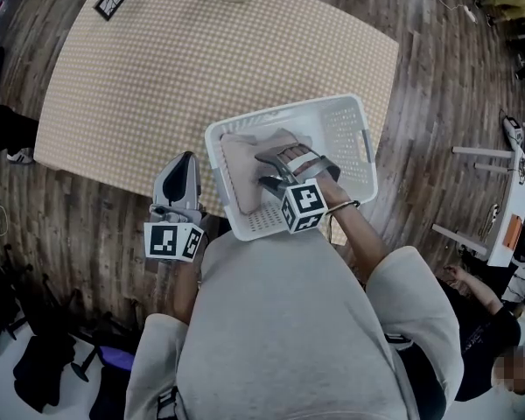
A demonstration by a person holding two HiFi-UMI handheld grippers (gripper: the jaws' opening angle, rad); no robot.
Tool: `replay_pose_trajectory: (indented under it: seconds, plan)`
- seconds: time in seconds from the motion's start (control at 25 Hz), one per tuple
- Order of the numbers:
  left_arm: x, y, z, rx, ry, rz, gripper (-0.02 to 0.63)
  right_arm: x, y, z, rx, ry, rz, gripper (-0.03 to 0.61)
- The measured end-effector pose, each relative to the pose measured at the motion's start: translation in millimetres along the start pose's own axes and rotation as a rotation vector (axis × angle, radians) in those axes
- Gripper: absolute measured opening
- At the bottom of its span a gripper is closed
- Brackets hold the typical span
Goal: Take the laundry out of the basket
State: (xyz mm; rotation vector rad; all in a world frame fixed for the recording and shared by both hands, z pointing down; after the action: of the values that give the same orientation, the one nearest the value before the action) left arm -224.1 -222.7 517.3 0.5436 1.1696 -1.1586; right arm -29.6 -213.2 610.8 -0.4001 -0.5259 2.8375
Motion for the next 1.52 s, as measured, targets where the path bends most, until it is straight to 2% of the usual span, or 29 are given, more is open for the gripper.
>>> replay_pose_trajectory:
  seconds: [0.16,0.2,0.24,0.36,0.64,0.8,0.92,1.12,1.2,1.52]
  plan:
    - [-1,-3,-2,0.006,0.005,-0.007,0.012,-9,-3,29,0.124,-0.056,-0.005,0.470]
    - [-1,-4,-2,0.007,0.004,-0.009,0.011,-11,-4,37,0.150,-0.069,-0.007,0.515]
    - [-1,-4,-3,0.009,0.004,-0.010,0.012,-12,-6,45,0.179,-0.083,-0.012,0.531]
    - [-1,-7,-5,0.017,0.003,-0.013,0.011,-12,-10,70,0.267,-0.125,-0.042,0.552]
    - [-2,-14,-12,0.047,0.009,-0.028,0.012,-4,-15,121,0.419,-0.122,-0.002,0.558]
    - [-4,-14,-13,0.048,0.012,-0.036,0.012,-4,-15,123,0.437,-0.114,-0.007,0.558]
    - [-2,-13,-11,0.044,0.015,-0.035,0.011,-3,-16,121,0.441,-0.123,-0.007,0.546]
    - [2,-12,-10,0.047,0.028,-0.035,0.012,-3,-17,110,0.441,-0.134,0.050,0.325]
    - [2,-11,-9,0.049,0.032,-0.035,0.012,-6,-19,110,0.424,-0.128,0.083,0.279]
    - [2,-8,-10,0.053,0.034,-0.032,0.012,-11,-21,105,0.315,-0.101,0.135,0.219]
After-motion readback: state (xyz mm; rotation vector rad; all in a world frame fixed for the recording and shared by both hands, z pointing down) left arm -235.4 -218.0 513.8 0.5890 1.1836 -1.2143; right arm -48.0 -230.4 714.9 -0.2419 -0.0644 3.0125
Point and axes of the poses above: the fingertips, and each gripper's own axes: z forward along the fingers, y to its right, x out of its top, the point moved 7 cm from there along -z, backward along the fingers, and after that the axes turned 13 degrees about -y, right-handed, at the moved point
